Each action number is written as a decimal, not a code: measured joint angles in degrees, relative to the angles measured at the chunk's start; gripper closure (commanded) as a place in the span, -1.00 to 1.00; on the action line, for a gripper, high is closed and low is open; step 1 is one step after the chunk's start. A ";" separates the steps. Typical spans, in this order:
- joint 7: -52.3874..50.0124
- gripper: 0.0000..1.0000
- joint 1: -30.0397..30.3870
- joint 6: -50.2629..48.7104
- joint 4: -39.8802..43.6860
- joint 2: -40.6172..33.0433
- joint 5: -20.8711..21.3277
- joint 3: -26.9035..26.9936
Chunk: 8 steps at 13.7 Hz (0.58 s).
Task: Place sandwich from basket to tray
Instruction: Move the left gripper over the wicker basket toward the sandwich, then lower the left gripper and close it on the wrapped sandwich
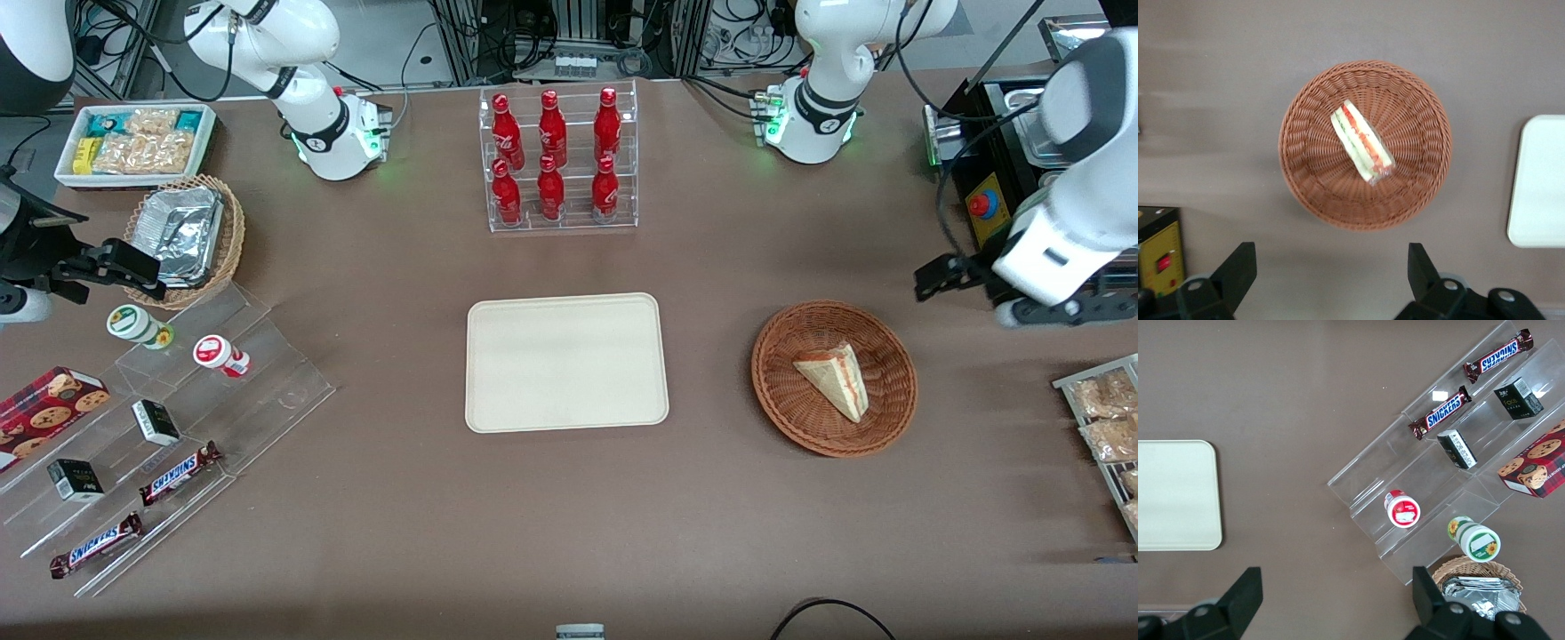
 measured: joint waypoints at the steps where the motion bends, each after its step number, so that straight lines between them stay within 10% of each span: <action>1: -2.36 -1.00 0.00 3.37 -2.33 0.55 0.00 -0.28; 8: -20.82 -1.00 -0.03 19.73 -6.83 10.86 0.00 -2.80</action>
